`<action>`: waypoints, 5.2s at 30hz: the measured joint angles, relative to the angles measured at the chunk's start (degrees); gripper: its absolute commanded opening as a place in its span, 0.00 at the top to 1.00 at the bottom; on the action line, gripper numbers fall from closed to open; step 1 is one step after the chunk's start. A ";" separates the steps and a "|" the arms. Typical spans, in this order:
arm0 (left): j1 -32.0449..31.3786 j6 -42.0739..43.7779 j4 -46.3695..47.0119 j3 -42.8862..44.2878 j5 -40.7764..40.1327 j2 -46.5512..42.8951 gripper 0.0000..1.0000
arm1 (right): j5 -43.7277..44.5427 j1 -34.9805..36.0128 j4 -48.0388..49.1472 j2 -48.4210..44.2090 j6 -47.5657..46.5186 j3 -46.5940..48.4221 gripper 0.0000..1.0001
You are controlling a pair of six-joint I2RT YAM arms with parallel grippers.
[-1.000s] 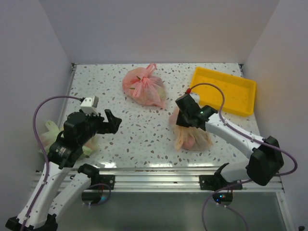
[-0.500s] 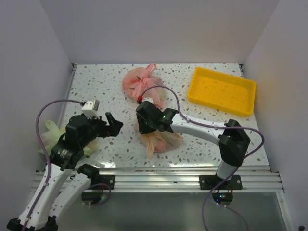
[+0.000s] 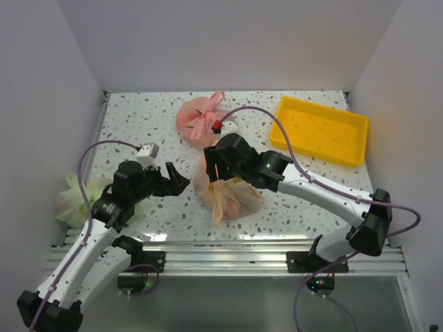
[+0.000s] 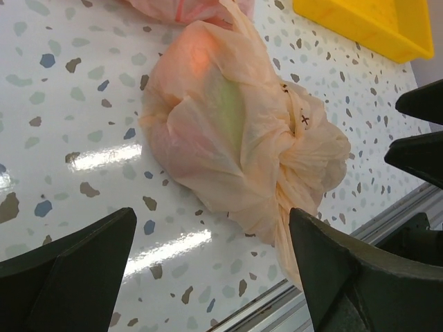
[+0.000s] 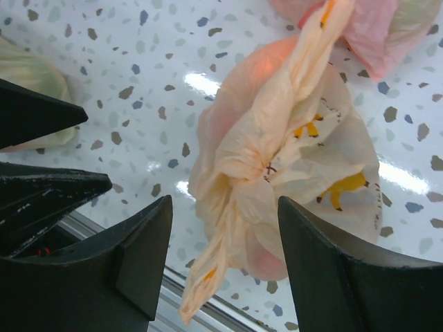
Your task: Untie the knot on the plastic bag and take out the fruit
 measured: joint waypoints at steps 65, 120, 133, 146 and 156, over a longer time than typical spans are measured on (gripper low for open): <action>-5.55 5.70 11.04 8.70 -1.42 24.50 1.00 | -8.39 -12.22 4.00 -19.34 -18.45 -14.67 0.31; -1.70 -10.82 1.60 8.92 -13.16 19.85 1.00 | 2.12 -14.08 17.25 -31.15 -7.34 -30.71 1.00; -1.20 -15.26 7.69 5.60 -11.54 19.69 1.00 | 0.50 -14.84 21.14 -30.12 -2.73 -32.52 1.00; -0.96 -11.23 13.77 6.38 -22.99 11.30 1.00 | -5.09 -14.82 25.86 -23.12 -12.90 -21.94 1.00; -0.72 -14.71 7.76 -12.87 -20.06 -0.31 0.29 | -9.25 -14.38 28.61 -22.77 -7.45 -40.74 1.00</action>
